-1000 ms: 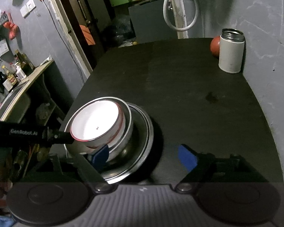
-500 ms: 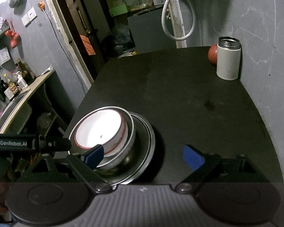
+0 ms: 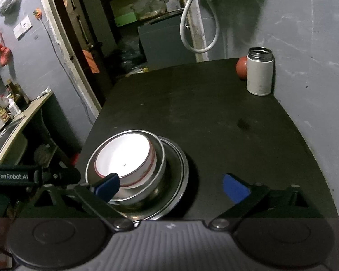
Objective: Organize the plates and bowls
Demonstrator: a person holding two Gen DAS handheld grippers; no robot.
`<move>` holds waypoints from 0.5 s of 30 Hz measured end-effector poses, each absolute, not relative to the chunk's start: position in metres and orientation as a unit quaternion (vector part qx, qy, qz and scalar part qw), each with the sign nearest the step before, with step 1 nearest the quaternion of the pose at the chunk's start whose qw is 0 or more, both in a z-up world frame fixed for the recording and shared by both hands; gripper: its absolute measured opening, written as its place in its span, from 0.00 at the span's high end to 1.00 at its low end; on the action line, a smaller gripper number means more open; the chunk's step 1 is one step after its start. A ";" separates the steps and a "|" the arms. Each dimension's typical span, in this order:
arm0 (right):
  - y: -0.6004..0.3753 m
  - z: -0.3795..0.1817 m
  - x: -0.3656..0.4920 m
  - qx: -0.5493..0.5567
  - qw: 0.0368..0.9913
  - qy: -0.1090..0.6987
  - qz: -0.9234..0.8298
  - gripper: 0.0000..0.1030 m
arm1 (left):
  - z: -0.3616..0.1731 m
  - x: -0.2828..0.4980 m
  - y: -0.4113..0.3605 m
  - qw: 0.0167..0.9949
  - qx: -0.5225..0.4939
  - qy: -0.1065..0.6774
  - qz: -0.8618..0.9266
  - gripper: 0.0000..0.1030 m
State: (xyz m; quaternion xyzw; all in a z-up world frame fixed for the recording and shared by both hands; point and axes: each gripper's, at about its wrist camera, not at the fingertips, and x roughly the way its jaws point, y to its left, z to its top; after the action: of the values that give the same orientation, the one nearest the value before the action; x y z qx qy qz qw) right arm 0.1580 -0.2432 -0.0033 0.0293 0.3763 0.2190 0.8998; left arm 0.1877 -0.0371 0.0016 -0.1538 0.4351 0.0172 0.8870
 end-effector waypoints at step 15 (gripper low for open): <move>-0.227 0.005 0.128 0.055 0.920 0.346 0.177 0.01 | 0.010 0.174 -0.016 0.898 -0.128 0.420 -0.025 0.09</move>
State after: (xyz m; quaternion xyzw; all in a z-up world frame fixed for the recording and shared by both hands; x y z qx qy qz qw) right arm 0.1285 -0.2269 0.0046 0.0552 0.3463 0.1767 0.9197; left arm 0.1744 -0.0155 0.0103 -0.1282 0.4203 -0.0249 0.8980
